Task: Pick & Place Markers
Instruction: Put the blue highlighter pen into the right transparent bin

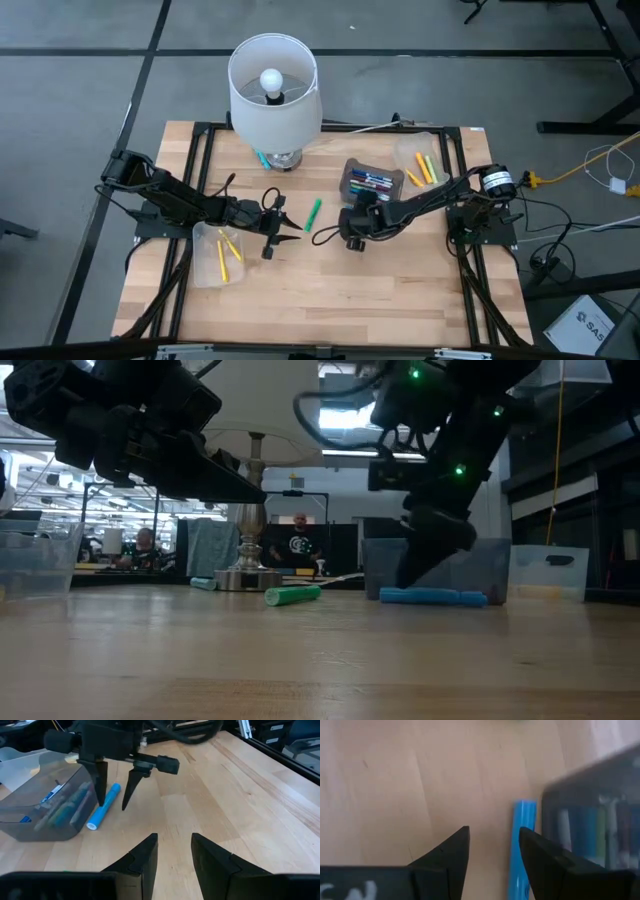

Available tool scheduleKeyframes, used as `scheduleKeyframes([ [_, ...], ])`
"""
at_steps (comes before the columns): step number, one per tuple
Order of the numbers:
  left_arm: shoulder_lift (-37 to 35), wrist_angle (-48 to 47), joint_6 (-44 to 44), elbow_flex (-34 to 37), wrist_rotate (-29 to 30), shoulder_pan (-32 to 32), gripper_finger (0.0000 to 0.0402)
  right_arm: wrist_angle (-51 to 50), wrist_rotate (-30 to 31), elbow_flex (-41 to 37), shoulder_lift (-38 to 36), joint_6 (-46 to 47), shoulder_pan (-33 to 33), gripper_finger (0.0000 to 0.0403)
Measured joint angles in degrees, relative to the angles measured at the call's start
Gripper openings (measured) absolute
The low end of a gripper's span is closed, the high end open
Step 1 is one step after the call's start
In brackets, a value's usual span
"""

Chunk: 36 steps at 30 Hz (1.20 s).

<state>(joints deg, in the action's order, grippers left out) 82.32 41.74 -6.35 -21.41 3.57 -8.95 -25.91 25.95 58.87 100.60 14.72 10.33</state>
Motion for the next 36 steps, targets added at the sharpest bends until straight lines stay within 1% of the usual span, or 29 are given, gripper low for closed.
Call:
scheduleKeyframes([
  [4, 0.0, 0.0, 0.0, 0.0, 0.0, 0.0, 0.0116, -5.2, 0.0, 0.0, 0.0, 3.1, -0.1, 0.0171],
  [6, 0.0, 0.0, 0.0, 0.0, 0.0, 0.0, 0.0116, -7.0, 1.3, 0.0, 0.0, 4.3, -0.1, 0.0171],
  [8, 0.0, 0.0, 0.0, 0.0, 0.0, 0.0, 0.0116, -8.4, 2.9, 0.0, 0.0, 4.6, -0.1, 0.0171],
  [11, 0.0, 0.0, 0.0, 0.0, 0.0, 0.0, 0.0116, -9.5, 3.0, -0.3, 0.0, 4.4, -0.2, 0.0171],
  [16, 0.0, 0.0, 0.0, 0.0, 0.0, 0.0, 0.0116, -9.6, 1.9, -2.8, -0.1, 4.6, -1.3, 0.0171],
  [19, 0.0, 0.0, 0.0, 0.0, 0.0, 0.0, 0.0116, -7.5, -0.3, -4.6, -0.4, 5.5, -2.0, 0.0171],
  [25, 0.0, 0.0, 0.0, 0.0, 0.0, 0.0, 0.0116, -5.2, -1.2, -5.7, -0.4, 6.2, -2.2, 0.0167],
  [28, 0.0, 0.0, 0.0, 0.0, 0.0, 0.0, 0.0116, -4.8, -3.1, -5.7, -0.3, 6.2, -2.3, 0.0145],
  [30, 0.0, -0.1, 0.0, 0.0, 0.0, 0.0, 0.0116, -4.6, -4.5, -5.7, -0.3, 6.6, -2.3, 0.0118],
  [34, 0.0, -0.1, 0.0, 0.0, 0.0, 0.0, 0.0116, -4.5, -5.5, -5.7, -0.2, 7.4, -2.3, 0.0064],
  [36, 0.0, -0.1, 0.0, 0.0, 0.0, 0.0, 0.0116, -4.4, -5.6, -5.7, -0.2, 7.5, -2.3, 0.0061],
])
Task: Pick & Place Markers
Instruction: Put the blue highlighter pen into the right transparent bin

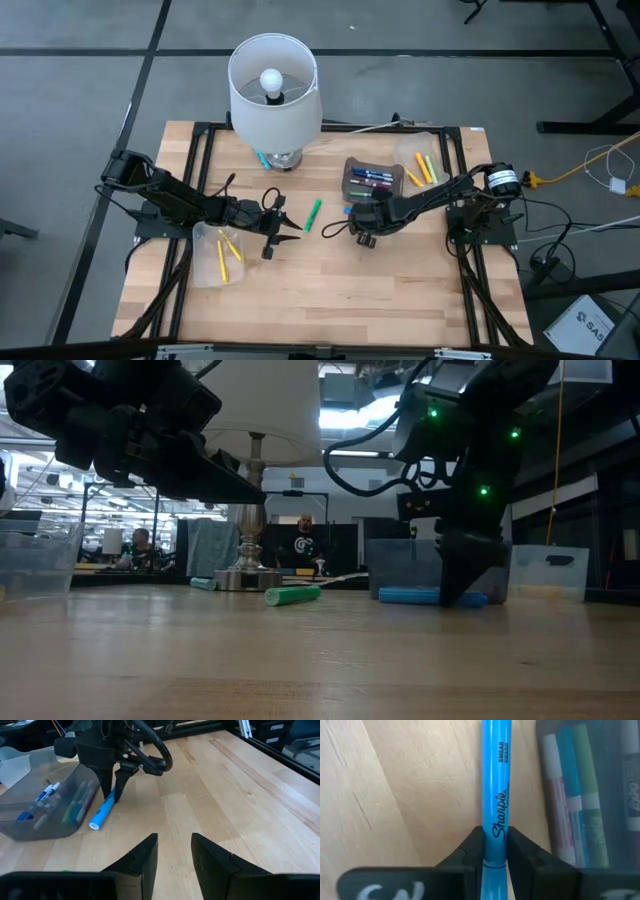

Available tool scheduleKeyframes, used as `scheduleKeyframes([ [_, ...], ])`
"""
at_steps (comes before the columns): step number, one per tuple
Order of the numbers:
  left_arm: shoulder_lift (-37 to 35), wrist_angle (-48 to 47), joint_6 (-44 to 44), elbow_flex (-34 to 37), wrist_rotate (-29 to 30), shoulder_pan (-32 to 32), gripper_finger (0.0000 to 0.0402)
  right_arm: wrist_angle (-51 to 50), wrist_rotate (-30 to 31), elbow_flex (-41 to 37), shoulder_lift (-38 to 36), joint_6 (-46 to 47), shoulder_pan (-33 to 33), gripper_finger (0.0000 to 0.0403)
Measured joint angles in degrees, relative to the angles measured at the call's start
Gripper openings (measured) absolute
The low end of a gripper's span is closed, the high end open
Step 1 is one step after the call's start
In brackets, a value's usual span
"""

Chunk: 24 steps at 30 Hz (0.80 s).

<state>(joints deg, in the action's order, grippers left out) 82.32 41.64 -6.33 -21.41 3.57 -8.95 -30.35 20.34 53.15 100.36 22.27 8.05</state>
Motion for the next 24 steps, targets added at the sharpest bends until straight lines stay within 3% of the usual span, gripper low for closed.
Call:
scheduleKeyframes([
  [9, 0.0, -0.2, 0.0, 0.0, 0.0, 0.0, 0.0116, -0.3, -1.0, 1.0, 0.1, 2.6, 0.0, 0.0061],
  [24, 0.0, -1.9, 0.0, 0.0, 0.0, 0.0, 0.0116, -4.0, -6.1, 14.2, 0.5, -3.0, 0.1, 0.0061],
])
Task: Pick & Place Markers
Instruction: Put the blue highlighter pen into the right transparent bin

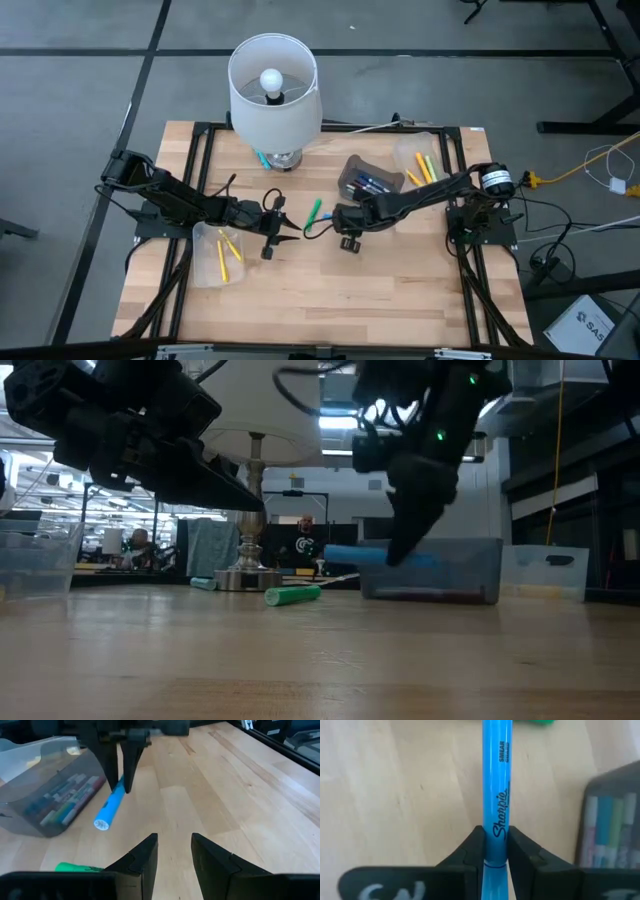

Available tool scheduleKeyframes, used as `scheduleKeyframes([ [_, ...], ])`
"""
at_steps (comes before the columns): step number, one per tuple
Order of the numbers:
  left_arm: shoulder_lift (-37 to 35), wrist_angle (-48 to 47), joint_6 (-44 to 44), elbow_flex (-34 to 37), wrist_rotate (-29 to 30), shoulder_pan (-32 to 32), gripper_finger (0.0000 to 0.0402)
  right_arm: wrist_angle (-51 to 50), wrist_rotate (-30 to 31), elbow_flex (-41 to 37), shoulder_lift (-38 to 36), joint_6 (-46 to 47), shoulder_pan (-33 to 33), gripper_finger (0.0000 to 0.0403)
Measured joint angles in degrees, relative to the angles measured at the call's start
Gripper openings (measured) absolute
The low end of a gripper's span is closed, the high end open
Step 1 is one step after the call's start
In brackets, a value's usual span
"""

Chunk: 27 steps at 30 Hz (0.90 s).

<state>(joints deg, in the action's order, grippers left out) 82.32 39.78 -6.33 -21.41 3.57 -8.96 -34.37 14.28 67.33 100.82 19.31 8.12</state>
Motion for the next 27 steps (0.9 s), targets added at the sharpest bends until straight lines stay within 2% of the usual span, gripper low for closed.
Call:
scheduleKeyframes([
  [11, 0.0, 0.0, 0.0, 0.0, 0.0, 0.0, 0.0116, -5.0, 0.5, 6.7, -0.1, -4.0, 0.0, 0.0061],
  [27, 0.0, 0.0, 0.0, 0.0, 0.0, 0.0, 0.0116, -9.9, 1.1, 12.6, -0.2, -6.5, -1.9, 0.0061],
])
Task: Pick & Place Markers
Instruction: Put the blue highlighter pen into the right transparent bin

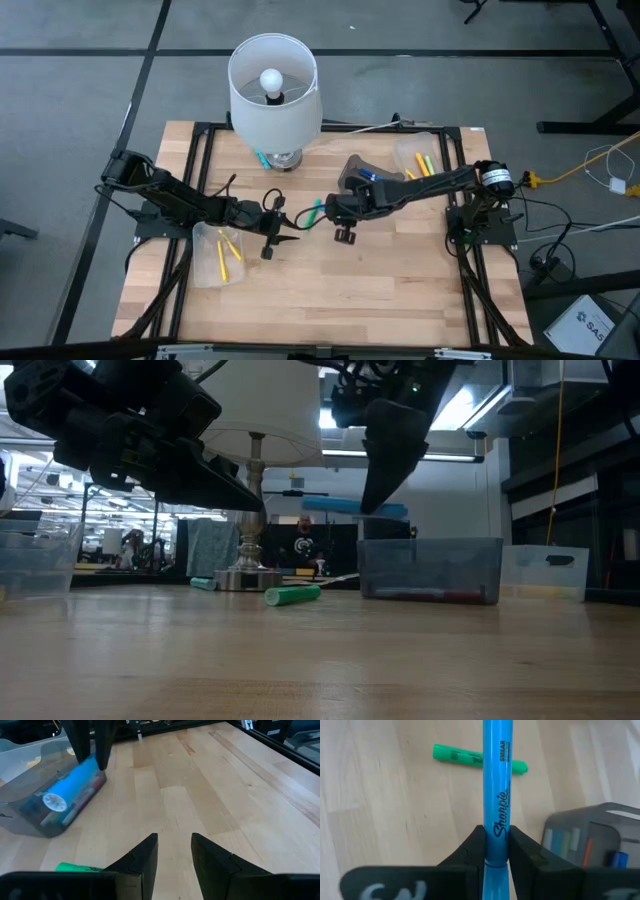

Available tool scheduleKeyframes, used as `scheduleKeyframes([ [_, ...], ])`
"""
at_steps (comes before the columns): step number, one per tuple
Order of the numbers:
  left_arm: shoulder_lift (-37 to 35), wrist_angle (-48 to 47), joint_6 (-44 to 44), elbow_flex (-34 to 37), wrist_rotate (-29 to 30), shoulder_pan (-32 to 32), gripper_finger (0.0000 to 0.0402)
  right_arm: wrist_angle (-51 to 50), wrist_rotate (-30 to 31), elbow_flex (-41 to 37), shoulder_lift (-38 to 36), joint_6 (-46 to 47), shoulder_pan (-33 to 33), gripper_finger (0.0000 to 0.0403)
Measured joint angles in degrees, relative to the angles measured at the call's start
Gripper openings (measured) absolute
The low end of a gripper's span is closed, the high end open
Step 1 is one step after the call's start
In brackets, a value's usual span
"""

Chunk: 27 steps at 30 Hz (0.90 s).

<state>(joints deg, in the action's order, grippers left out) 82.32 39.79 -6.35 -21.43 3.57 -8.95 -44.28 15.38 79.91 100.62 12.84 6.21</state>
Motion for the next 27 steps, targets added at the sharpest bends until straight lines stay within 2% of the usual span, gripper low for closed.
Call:
scheduleKeyframes([
  [23, 0.0, -0.8, 0.0, 0.0, -0.1, 0.0, 0.0116, -15.9, -0.1, 11.5, -0.1, -1.0, 0.0, 0.0061],
  [27, 0.0, -0.8, -0.4, 0.0, -0.1, 0.0, 0.0116, -17.6, -3.3, 12.7, -0.1, -1.6, -0.3, 0.0061],
])
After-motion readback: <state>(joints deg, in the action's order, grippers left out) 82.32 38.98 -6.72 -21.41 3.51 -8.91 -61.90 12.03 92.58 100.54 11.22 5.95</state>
